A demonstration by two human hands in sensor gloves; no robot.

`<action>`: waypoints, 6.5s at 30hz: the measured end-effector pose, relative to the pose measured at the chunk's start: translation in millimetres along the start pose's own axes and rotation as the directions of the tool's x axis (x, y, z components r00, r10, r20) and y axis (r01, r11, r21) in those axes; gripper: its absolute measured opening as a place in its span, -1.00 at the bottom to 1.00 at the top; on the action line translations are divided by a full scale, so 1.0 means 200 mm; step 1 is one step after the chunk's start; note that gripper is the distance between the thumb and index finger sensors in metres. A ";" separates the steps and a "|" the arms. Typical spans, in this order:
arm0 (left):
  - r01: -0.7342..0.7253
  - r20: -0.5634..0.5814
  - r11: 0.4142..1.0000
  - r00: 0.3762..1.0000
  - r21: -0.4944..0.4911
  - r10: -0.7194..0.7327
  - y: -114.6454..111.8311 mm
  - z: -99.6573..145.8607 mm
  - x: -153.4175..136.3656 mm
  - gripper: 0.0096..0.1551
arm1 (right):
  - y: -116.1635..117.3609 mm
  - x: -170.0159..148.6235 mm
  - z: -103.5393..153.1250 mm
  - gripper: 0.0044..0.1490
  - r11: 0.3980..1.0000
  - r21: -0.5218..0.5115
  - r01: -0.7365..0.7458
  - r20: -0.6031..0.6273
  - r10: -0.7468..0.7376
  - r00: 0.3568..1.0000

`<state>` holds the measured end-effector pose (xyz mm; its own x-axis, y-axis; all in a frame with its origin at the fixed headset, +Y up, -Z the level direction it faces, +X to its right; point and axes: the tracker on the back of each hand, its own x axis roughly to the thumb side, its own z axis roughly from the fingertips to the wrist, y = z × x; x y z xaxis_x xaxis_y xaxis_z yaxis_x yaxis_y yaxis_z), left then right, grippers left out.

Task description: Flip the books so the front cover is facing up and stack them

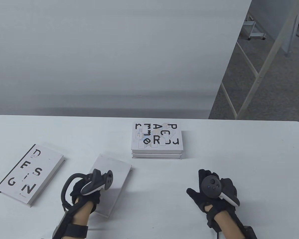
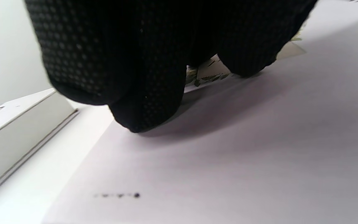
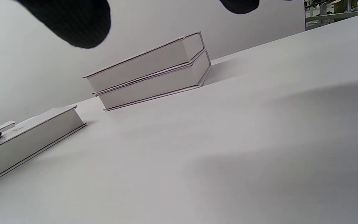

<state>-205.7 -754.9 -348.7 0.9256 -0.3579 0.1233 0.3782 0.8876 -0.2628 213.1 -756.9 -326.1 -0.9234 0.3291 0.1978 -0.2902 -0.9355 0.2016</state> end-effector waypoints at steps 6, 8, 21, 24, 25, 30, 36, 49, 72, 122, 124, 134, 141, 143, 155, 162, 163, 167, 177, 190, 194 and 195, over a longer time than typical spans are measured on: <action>0.057 0.042 0.998 0.997 0.028 -0.058 0.04 0.04 0.16 -0.44 | 0.03 0.00 0.01 0.17 0.999 0.032 -0.005 -0.012 0.005 1.000; 0.086 0.044 0.995 0.995 0.050 -0.089 0.06 0.05 0.23 -0.45 | 0.04 0.00 0.01 0.17 0.999 0.040 -0.004 -0.016 0.004 1.000; 0.070 0.166 0.996 0.983 0.048 -0.077 0.14 0.13 0.45 -0.41 | 0.10 0.03 -0.01 0.16 0.994 0.104 -0.041 -0.013 0.043 0.999; 0.098 0.211 0.992 0.971 0.076 -0.112 0.16 0.16 0.55 -0.42 | 0.11 0.05 -0.02 0.16 0.990 0.124 -0.061 -0.006 0.062 0.998; 0.099 0.223 0.991 0.968 0.084 -0.116 0.17 0.17 0.57 -0.42 | 0.12 0.05 -0.02 0.16 0.990 0.128 -0.064 -0.003 0.065 0.998; 0.102 0.292 0.988 0.947 0.120 -0.133 0.22 0.20 0.71 -0.42 | 0.14 0.08 -0.03 0.16 0.984 0.153 -0.087 0.010 0.087 0.996; 0.143 0.397 0.978 0.897 0.150 -0.192 0.25 0.25 0.85 -0.41 | 0.16 0.10 -0.05 0.15 0.977 0.183 -0.105 0.019 0.104 0.994; 0.257 0.503 0.914 0.771 0.314 -0.389 0.30 0.50 1.05 -0.46 | 0.20 0.13 -0.07 0.15 0.966 0.231 -0.114 0.035 0.109 0.993; -0.387 0.185 0.915 0.913 0.112 0.363 0.06 0.13 0.35 -0.21 | 0.24 0.26 -0.23 0.09 0.945 0.318 0.080 0.050 -0.101 0.994; -0.888 0.099 0.389 0.376 -0.245 0.921 -0.17 0.00 0.31 -0.25 | 0.17 0.53 0.01 -0.01 0.993 -0.112 -0.037 0.526 0.091 0.846; -0.888 0.095 0.379 0.367 -0.260 0.925 -0.17 -0.01 0.30 -0.25 | 0.17 0.54 0.02 0.03 0.989 -0.137 -0.059 0.544 0.125 0.829; -0.868 0.119 0.418 0.401 -0.268 0.908 -0.15 -0.03 0.29 -0.26 | 0.18 0.56 0.02 -0.01 0.972 -0.212 -0.104 0.557 0.208 0.804; -0.836 0.263 0.549 0.530 0.001 0.806 0.06 0.01 0.16 -0.18 | 0.10 0.46 0.00 -0.08 0.967 -0.236 0.094 0.539 0.050 0.841; -0.797 0.308 0.599 0.590 0.073 0.747 0.15 0.05 0.10 -0.16 | 0.08 0.41 -0.01 -0.09 0.961 -0.230 0.152 0.517 -0.012 0.856; -0.430 0.319 0.846 0.888 0.315 0.332 0.39 0.25 -0.20 0.03 | 0.04 0.22 -0.06 -0.10 0.862 -0.205 0.464 0.383 -0.366 0.848; -0.336 0.293 0.873 0.926 0.354 0.238 0.44 0.32 -0.21 0.21 | 0.05 0.12 -0.07 -0.08 0.676 -0.181 0.714 0.305 -0.652 0.694; -0.338 0.302 0.864 0.925 0.374 0.232 0.45 0.33 -0.22 0.21 | 0.05 0.11 -0.08 -0.07 0.635 -0.177 0.752 0.293 -0.695 0.656; -0.375 0.327 0.818 0.913 0.436 0.244 0.48 0.37 -0.24 0.22 | 0.04 0.09 -0.09 -0.05 0.556 -0.182 0.811 0.263 -0.767 0.585; -0.366 0.261 0.818 0.926 0.444 0.273 0.51 0.42 -0.37 0.24 | 0.06 0.11 -0.25 -0.03 0.380 -0.203 0.902 0.124 -0.904 0.409; -0.409 0.278 0.789 0.909 0.459 0.310 0.53 0.48 -0.43 0.20 | 0.17 0.33 -0.65 -0.03 0.099 -0.196 0.976 -0.164 -0.984 0.066; -0.420 0.289 0.789 0.903 0.448 0.317 0.53 0.48 -0.43 0.19 | 0.19 0.36 -0.71 -0.03 0.087 -0.229 0.969 -0.193 -0.980 0.042; -0.422 0.292 0.789 0.902 0.446 0.318 0.53 0.48 -0.43 0.19 | 0.20 0.36 -0.72 -0.03 0.097 -0.247 0.964 -0.192 -0.980 0.049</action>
<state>-246.2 -603.3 -295.1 0.9507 0.0436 0.3069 -0.0992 0.9808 0.1678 98.2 -788.8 -442.2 0.1905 0.9083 -0.3723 -0.9805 0.1947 -0.0266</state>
